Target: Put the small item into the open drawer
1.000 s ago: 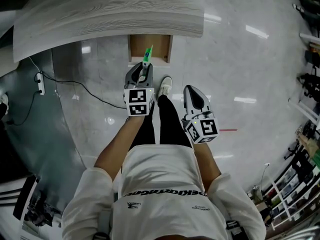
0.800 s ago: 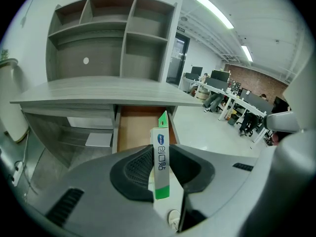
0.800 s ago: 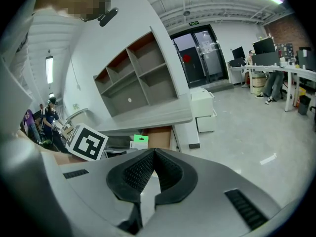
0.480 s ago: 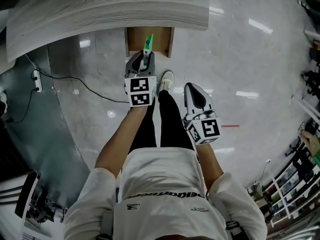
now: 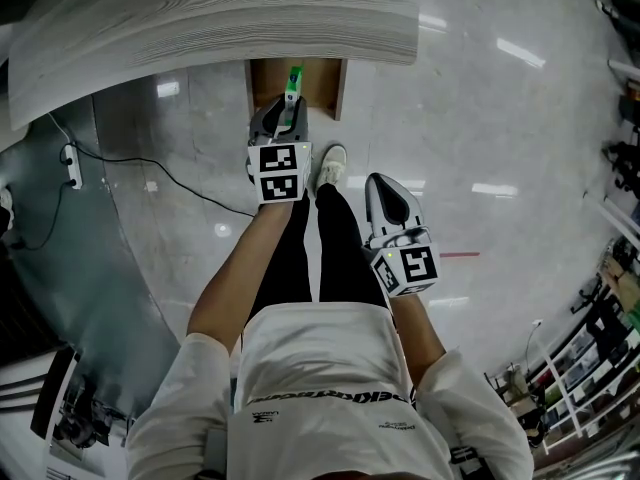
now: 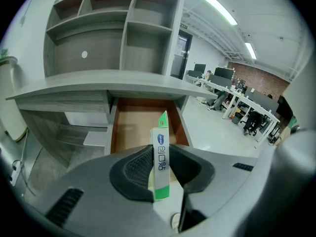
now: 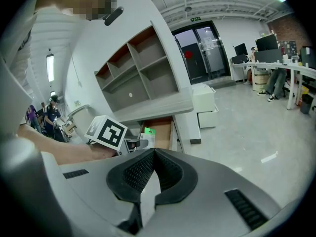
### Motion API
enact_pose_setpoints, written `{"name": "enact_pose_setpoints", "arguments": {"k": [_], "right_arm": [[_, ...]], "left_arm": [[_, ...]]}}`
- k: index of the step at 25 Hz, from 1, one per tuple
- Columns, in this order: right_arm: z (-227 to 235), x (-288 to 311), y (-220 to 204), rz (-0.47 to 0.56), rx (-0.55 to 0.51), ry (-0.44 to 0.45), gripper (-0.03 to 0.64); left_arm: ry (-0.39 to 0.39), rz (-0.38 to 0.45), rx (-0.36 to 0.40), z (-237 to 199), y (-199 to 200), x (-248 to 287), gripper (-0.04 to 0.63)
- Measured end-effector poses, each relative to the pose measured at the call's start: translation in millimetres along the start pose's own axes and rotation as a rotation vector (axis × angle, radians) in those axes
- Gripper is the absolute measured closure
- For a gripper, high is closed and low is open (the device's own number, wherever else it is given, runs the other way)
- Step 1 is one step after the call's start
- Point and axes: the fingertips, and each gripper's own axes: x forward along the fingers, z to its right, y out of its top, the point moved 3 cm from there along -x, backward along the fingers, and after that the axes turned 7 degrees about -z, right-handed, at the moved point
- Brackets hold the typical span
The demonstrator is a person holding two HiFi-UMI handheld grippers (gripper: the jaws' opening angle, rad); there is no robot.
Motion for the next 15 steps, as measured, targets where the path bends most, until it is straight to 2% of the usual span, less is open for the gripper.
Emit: {"name": "enact_pose_setpoints", "arguments": {"k": [15], "right_arm": [[-8.2,9.1,-3.8,-0.009,-0.002,0.019,0.588]], "left_arm": [[-0.002,-0.042,-0.024,-8.0,-13.3,31.6,0.488]]}}
